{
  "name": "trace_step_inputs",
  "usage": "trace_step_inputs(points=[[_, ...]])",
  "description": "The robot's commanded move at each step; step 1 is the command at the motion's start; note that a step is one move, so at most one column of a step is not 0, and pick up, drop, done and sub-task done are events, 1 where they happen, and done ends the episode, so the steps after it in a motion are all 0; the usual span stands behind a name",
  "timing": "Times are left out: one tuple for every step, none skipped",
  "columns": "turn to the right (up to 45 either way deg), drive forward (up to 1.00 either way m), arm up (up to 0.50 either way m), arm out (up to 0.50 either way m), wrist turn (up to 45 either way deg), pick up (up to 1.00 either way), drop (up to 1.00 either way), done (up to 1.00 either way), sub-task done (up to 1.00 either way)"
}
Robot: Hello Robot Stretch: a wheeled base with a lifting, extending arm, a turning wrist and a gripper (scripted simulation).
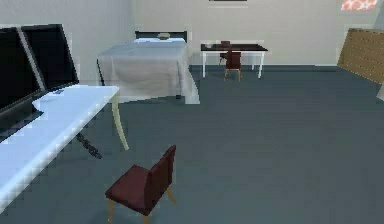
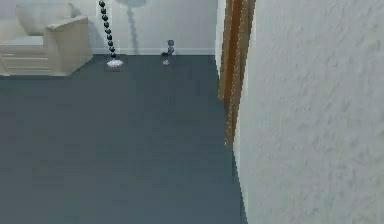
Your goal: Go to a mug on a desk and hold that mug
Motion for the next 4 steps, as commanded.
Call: trace_step_inputs(points=[[0.0, 0.15, 0.0, 0.0, 0.0, 0.0, 0.0, 0.0, 0.0], [45.0, 0.0, 0.0, 0.0, 0.0, 0.0, 0.0, 0.0, 0.0], [12.0, 0.0, 0.0, 0.0, 0.0, 0.0, 0.0, 0.0, 0.0], [0.0, 0.5, 0.0, 0.0, 0.0, 0.0, 0.0, 0.0, 0.0]])
